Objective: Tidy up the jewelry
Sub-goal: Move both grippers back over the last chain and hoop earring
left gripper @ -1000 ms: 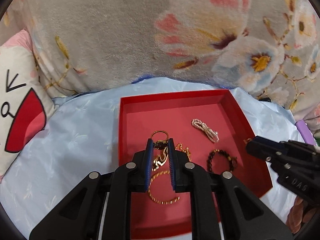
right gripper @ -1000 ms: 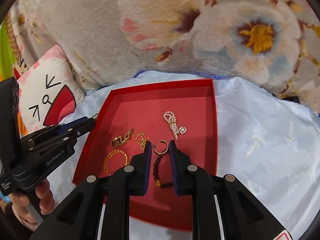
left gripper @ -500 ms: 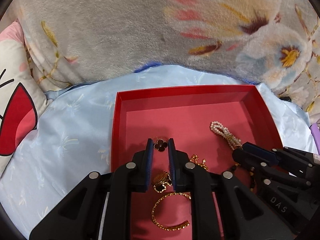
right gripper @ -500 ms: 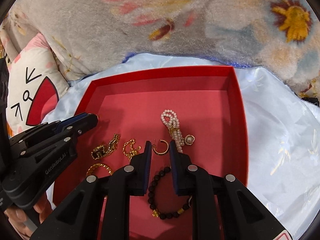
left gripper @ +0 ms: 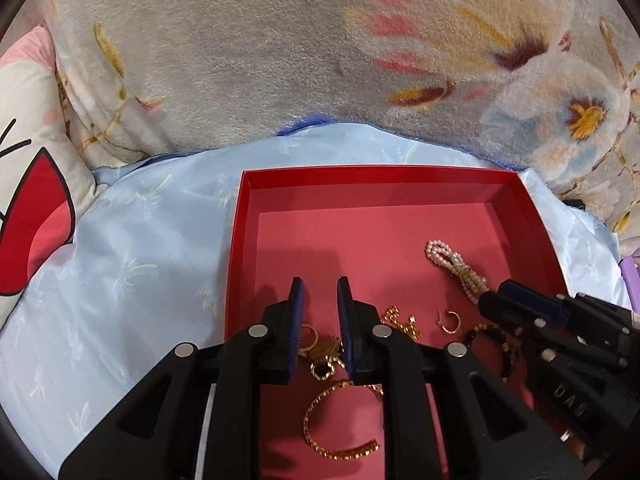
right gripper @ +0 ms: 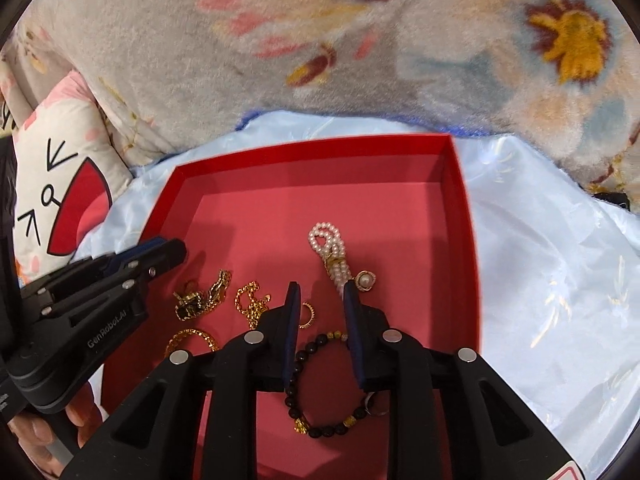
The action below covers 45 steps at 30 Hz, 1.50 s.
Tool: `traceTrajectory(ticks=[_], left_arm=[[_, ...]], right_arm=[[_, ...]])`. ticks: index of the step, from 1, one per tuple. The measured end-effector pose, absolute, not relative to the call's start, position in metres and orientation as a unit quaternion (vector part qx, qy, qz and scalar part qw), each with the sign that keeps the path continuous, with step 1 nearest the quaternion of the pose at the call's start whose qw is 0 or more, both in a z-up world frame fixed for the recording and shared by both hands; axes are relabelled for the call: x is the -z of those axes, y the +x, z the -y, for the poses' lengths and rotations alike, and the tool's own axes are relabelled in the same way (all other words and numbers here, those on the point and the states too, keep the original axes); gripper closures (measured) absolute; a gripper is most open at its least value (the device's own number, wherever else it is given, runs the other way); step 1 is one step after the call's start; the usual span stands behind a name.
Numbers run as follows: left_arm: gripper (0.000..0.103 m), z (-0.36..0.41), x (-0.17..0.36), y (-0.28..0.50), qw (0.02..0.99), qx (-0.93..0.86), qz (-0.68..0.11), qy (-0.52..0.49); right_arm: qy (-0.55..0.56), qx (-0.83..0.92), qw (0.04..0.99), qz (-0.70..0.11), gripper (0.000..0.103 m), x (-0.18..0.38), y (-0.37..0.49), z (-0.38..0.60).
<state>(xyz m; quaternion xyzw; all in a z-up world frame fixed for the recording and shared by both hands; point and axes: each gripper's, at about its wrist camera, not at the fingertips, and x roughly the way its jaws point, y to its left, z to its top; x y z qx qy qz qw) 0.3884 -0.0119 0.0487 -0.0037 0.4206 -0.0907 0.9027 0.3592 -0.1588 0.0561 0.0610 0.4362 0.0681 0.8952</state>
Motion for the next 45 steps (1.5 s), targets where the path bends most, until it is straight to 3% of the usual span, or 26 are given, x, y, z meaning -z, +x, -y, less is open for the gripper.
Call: traceTrajectory(ticks=[5,7,13,17,21,28,35,45], left_arm=[[0.086,0.005,-0.056,0.363,0.906,0.102,-0.412,0.005],[0.079,-0.001,-0.059,0.351,0.906,0.106,-0.410,0.000],[0.078,-0.015,-0.064,0.301,0.906,0.108,-0.409,0.002],[0.077,-0.017,-0.061,0.253,0.907,0.111,-0.404,0.024],[0.069,-0.018,-0.052,0.209,0.906,0.122,-0.405,0.023],[0.069,0.000,-0.026,0.148,0.895,0.142,-0.422,0.025],[0.069,0.015,-0.004,0.113,0.891,0.147,-0.428,0.037],[0.068,0.016,0.006,0.106,0.889,0.155,-0.429,0.035]], right_arm=[[0.045,-0.075,0.905,-0.415,0.080,-0.071,0.325,0.168],[0.036,-0.075,0.910,-0.406,0.079,-0.077,0.306,0.173],[0.014,-0.081,0.918,-0.387,0.074,-0.082,0.238,0.187],[0.005,-0.081,0.917,-0.389,0.071,-0.073,0.187,0.196],[-0.006,-0.092,0.912,-0.400,0.070,-0.055,0.136,0.196],[0.001,-0.121,0.894,-0.431,0.068,-0.022,0.070,0.183],[0.002,-0.140,0.888,-0.438,0.063,-0.007,0.050,0.161],[-0.033,-0.131,0.889,-0.437,0.063,0.004,0.054,0.145]])
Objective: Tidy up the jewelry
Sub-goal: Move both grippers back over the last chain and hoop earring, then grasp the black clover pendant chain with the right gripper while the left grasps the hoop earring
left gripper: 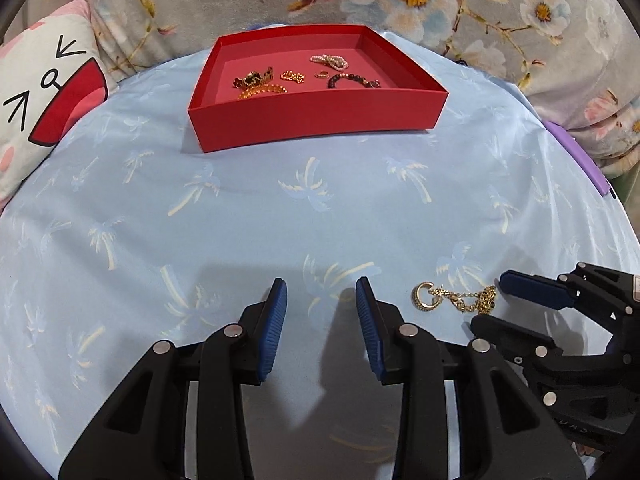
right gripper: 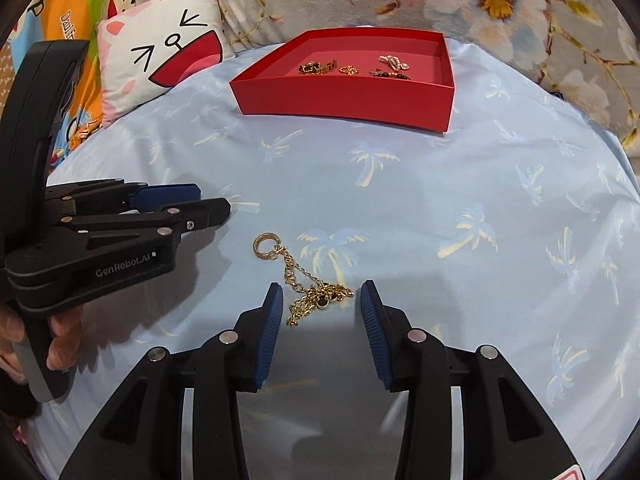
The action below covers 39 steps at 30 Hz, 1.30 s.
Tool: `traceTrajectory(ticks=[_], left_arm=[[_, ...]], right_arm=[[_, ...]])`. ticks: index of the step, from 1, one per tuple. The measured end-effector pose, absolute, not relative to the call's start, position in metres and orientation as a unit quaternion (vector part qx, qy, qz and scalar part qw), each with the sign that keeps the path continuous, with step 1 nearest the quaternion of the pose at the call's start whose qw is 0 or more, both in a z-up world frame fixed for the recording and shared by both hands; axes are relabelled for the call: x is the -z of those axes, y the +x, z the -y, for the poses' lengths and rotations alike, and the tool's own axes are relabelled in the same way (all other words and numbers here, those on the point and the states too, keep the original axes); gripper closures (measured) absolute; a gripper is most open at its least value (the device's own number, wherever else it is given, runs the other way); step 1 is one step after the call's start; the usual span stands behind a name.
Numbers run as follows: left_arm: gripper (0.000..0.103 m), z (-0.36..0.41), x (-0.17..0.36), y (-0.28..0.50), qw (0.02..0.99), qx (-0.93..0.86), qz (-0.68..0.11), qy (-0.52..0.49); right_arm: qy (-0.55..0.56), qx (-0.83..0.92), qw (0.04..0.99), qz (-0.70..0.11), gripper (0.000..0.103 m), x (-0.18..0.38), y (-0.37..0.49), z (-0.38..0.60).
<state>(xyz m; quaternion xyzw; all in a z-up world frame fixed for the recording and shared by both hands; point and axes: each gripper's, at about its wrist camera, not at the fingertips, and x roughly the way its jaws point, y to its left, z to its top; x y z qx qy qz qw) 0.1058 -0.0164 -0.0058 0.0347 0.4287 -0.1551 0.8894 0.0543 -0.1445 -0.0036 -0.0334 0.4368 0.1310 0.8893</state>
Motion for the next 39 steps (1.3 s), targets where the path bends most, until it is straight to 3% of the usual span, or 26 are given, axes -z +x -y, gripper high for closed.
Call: traceTrajectory(ticks=[2,6,9,16,26,32,37,39], left_arm=[[0.065,0.018,0.006,0.104,0.890,0.157,-0.427,0.039],[0.064,0.021,0.007,0.101,0.891,0.157,-0.423,0.045],[0.063,0.023,0.007,0.099,0.891,0.160,-0.422,0.049],[0.051,0.032,0.002,0.086,0.891,0.178,-0.414,0.056],[0.051,0.063,0.006,0.075,0.885,0.205,-0.408,0.092],[0.060,0.072,0.008,0.083,0.883,0.206,-0.412,0.092],[0.083,0.074,0.007,0.084,0.883,0.208,-0.409,0.098],[0.085,0.075,0.007,0.084,0.883,0.210,-0.408,0.098]], right_arm=[[-0.035,-0.129,0.890,-0.435,0.066,0.004,0.055,0.144],[-0.039,-0.133,0.890,-0.433,0.089,0.005,0.052,0.143],[-0.028,-0.134,0.890,-0.436,0.100,0.005,0.052,0.148],[-0.001,-0.113,0.892,-0.438,0.101,0.002,0.049,0.173],[0.044,-0.077,0.900,-0.426,0.101,-0.011,0.038,0.213],[0.052,-0.078,0.899,-0.427,0.101,-0.009,0.037,0.216],[0.052,-0.082,0.898,-0.429,0.101,-0.008,0.036,0.214],[0.051,-0.082,0.898,-0.430,0.101,-0.007,0.036,0.214]])
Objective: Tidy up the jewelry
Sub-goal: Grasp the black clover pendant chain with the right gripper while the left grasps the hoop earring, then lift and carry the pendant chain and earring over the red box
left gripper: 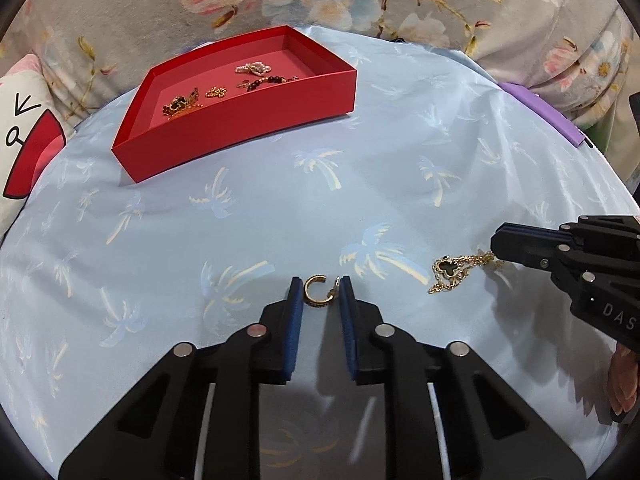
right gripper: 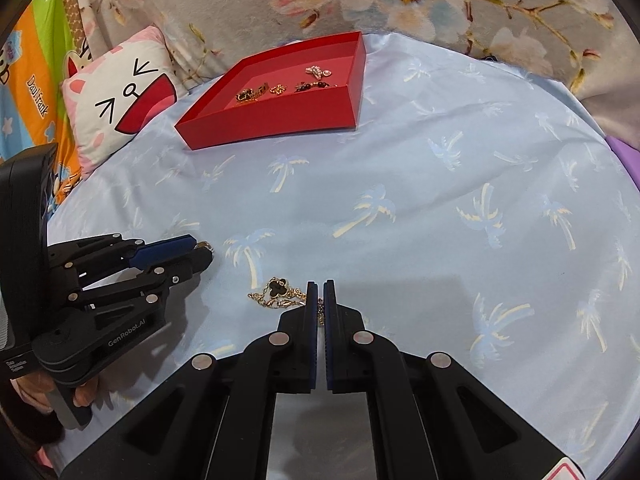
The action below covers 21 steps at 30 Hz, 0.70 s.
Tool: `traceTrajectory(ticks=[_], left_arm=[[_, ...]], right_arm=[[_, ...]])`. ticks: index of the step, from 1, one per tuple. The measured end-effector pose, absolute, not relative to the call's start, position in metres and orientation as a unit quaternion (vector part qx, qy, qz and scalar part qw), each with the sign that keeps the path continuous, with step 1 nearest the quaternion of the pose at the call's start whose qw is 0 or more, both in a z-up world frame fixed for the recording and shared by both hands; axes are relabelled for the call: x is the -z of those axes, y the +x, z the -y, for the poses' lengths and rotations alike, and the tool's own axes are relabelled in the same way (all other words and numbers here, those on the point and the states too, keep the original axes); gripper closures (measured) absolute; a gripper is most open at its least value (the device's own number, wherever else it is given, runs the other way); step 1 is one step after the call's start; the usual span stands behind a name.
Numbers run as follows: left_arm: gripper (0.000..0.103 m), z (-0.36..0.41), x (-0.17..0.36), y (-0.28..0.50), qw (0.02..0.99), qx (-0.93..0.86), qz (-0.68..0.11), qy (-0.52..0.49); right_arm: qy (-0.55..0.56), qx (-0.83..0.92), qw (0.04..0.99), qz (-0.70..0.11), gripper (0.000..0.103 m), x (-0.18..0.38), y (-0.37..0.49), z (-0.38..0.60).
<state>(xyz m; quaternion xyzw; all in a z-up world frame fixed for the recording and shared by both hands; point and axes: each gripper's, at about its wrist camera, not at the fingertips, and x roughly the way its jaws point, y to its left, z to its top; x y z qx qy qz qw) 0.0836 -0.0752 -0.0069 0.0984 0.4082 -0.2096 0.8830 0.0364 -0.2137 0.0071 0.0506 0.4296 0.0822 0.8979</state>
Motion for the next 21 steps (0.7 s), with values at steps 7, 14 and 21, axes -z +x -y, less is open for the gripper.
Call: traceTrajectory(ticks=[7,14,21], left_arm=[[0.086,0.072,0.005,0.082,0.882,0.216,-0.408,0.089],[0.086,0.055,-0.022,0.090,0.889,0.216,-0.398,0.072],[0.086,0.035,-0.061,0.116,0.903,0.197,-0.375,0.069]], right_arm=[[0.054,-0.088,0.900,-0.424,0.101,-0.012,0.033,0.213],[0.068,-0.103,0.909,-0.397,0.101,-0.047,0.035,0.217],[0.046,-0.099,0.922,-0.371,0.101,-0.096,0.059,0.217]])
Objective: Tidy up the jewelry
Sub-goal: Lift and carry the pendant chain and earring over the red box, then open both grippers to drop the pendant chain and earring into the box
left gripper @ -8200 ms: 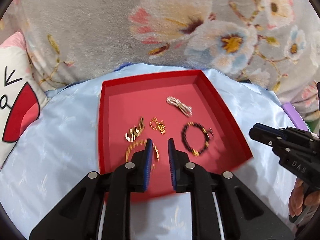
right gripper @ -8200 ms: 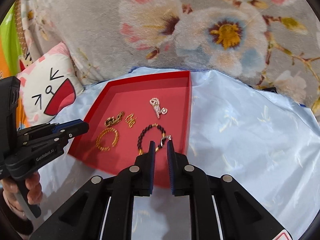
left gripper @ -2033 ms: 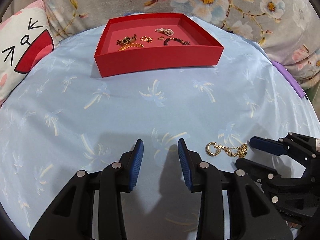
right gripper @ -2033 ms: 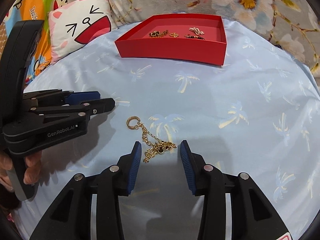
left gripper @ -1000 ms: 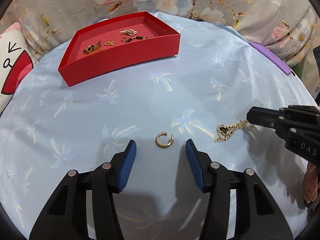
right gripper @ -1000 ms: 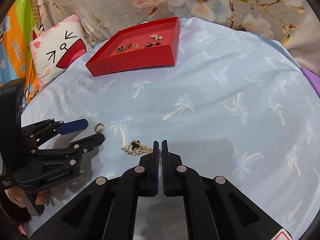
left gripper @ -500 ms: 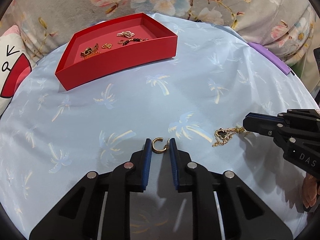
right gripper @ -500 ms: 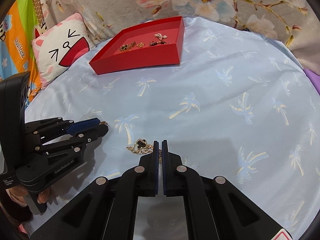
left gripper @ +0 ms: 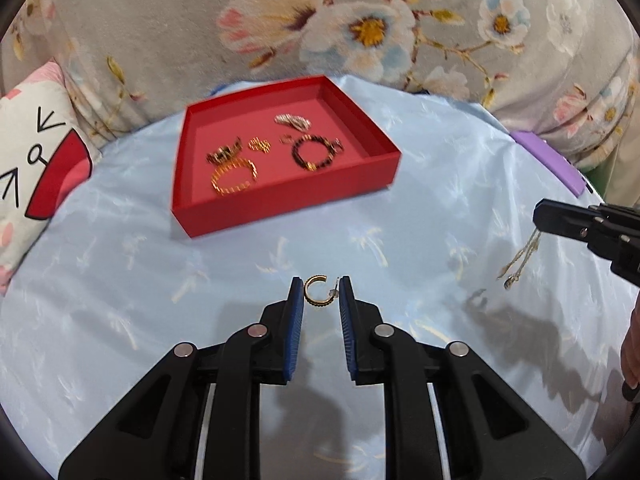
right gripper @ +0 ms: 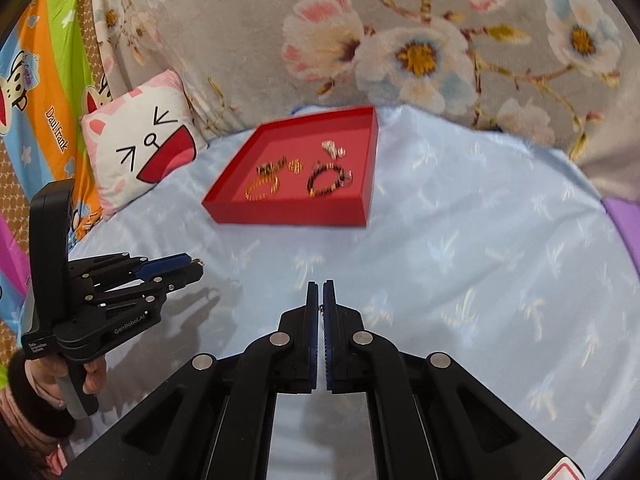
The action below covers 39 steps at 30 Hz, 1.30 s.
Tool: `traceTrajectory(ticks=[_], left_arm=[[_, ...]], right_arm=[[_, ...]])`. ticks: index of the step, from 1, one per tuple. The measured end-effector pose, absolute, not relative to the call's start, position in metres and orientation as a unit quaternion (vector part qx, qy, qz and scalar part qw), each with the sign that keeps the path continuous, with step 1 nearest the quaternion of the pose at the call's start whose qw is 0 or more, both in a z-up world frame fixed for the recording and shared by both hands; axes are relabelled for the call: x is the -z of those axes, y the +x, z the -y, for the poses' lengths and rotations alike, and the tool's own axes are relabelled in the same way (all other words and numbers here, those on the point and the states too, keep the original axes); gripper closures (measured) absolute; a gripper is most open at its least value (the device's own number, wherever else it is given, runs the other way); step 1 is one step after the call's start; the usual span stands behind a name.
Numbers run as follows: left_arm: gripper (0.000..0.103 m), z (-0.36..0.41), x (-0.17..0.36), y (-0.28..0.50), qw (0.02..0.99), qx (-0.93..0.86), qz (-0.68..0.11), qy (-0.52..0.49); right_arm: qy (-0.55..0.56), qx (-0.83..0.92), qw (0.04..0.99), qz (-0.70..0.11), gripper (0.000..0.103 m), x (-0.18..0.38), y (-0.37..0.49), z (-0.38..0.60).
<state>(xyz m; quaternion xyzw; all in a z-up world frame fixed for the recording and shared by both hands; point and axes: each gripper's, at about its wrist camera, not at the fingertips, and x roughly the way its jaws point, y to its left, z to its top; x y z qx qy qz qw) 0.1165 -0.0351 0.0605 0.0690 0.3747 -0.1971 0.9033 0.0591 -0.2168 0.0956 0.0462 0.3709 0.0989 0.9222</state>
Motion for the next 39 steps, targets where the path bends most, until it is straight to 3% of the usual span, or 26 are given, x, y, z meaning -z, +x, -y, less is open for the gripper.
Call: traceTrajectory(ticks=[20,39], left_arm=[[0.085,0.003,-0.132,0.295,0.929,0.133,-0.341,0.050],[0.085,0.019,-0.073,0.414,0.909,0.083,-0.407,0.040]], right_arm=[[0.035,-0.091,0.952,-0.291,0.102,-0.206,0.259,0.163],[0.022,-0.049,0.928,-0.369,0.101,-0.121,0.391,0.143]])
